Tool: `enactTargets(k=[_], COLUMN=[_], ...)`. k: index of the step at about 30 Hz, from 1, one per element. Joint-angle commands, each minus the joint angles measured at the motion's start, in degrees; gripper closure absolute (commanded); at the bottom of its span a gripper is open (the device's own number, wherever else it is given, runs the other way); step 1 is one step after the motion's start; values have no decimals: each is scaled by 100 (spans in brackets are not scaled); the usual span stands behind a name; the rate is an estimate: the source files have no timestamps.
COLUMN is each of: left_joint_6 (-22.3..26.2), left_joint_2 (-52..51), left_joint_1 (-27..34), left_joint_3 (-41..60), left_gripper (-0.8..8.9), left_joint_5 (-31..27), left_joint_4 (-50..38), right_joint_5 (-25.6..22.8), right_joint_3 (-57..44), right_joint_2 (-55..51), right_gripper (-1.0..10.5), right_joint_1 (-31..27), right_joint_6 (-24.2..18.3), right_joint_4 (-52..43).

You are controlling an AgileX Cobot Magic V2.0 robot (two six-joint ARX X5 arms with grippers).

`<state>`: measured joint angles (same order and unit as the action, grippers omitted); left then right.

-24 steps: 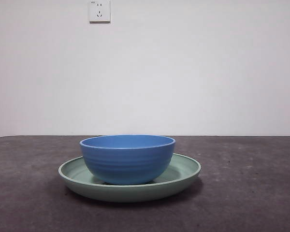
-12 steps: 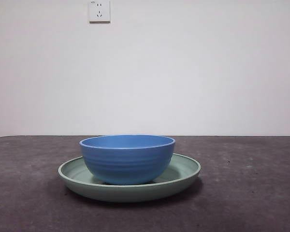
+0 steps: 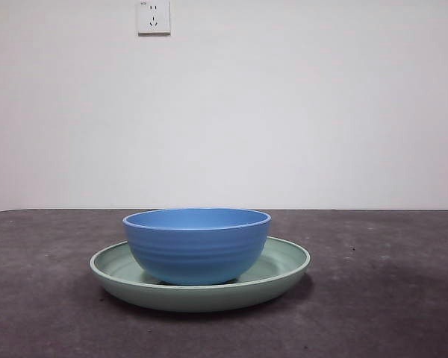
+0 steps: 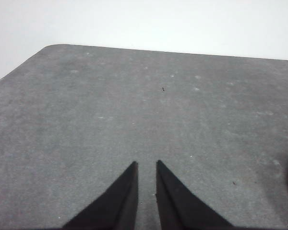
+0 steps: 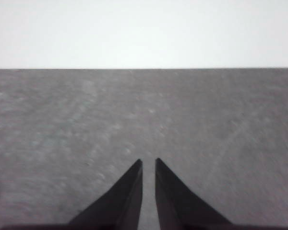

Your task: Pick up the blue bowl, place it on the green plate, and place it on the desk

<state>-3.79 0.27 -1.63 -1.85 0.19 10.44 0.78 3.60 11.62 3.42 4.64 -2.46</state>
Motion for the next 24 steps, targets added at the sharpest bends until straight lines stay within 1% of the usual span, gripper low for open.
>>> enactTargets(k=[1, 7, 12, 24], left_joint_6=[-11, -11, -13, -13], left_joint_2=[-9, -9, -9, -9], left_joint_1=[0, 0, 0, 0], left_joint_3=[116, 116, 116, 116], left_gripper=[753, 753, 753, 753], left_joint_5=[0, 0, 0, 0], left_joint_4=[28, 28, 28, 28], right_joint_5=[-83, -90, -81, -83], right_joint_3=[-192, -299, -297, -297], right_joint_2=[-197, -533, -901, -1141], right_gripper=[907, 907, 907, 907], right_joint_1=[-144, -387, -404, -404], right_joint_6=[-52, -68, -66, -63], right_joint_4=[-133, 420, 1311, 1147])
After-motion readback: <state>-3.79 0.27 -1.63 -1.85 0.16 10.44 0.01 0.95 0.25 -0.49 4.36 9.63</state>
